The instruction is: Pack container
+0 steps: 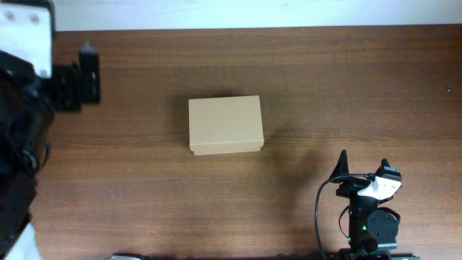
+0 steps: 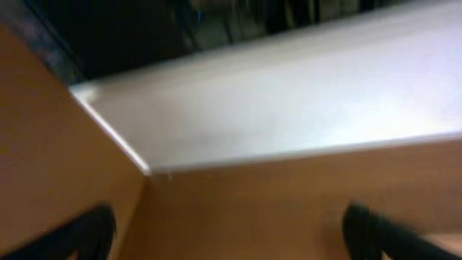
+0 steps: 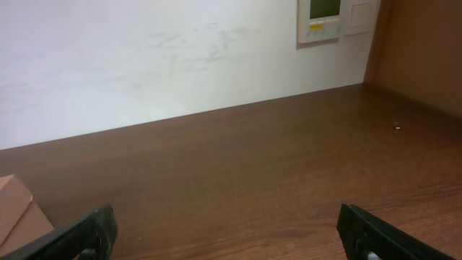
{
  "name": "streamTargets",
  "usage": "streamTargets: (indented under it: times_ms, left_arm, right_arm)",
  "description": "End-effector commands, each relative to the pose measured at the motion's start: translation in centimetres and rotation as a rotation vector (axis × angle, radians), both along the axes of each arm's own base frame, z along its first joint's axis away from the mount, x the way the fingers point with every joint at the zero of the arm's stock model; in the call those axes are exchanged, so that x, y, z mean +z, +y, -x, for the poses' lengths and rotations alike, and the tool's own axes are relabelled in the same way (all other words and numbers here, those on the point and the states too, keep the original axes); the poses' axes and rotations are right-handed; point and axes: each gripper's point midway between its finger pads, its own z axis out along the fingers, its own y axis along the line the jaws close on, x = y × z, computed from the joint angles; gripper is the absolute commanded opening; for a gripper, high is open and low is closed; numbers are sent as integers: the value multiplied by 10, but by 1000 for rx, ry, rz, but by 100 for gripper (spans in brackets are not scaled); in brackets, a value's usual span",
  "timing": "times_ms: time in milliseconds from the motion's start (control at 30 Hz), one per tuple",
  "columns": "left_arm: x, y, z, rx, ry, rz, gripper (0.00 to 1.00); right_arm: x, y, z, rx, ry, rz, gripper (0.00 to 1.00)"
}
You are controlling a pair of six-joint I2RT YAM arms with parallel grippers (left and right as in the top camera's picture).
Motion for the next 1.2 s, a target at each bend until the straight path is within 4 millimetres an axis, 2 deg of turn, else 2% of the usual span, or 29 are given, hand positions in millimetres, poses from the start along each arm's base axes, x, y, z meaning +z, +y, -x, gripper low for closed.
streamTargets:
  times_ms: [0, 133, 233, 333, 467, 567, 667, 800, 1033, 1167]
  left_arm:
    - [7, 7, -8, 28, -76, -46, 100]
    - [4, 4, -25, 33, -224, -24, 100]
    - [-5, 4, -27, 36, -323, -9, 100]
    - [-25, 5, -21, 39, -414, 4, 100]
    - [-68, 7, -5, 40, -496, 17, 100]
    - [-112, 8, 10, 37, -512, 20, 100]
    - [-166, 7, 23, 16, -491, 19, 100]
    - [-221, 8, 38, 9, -482, 18, 100]
    - [-283, 6, 54, -13, -514, 66, 100]
    - [-303, -1, 54, -68, -505, 62, 100]
  right_arm:
    - [-3, -4, 1, -23, -3, -2, 99]
    - [-3, -4, 1, -23, -3, -2, 99]
    - [-3, -4, 1, -23, -3, -2, 99]
    - [-3, -4, 1, -23, -3, -2, 99]
    - [-3, -4, 1, -23, -3, -2, 99]
    - [-3, -4, 1, -23, -3, -2, 99]
    - [-3, -4, 1, -23, -3, -2, 99]
    - [-3, -4, 1, -23, -3, -2, 99]
    - [-3, -4, 1, -23, -3, -2, 99]
    - [-3, -5, 1, -24, -3, -2, 99]
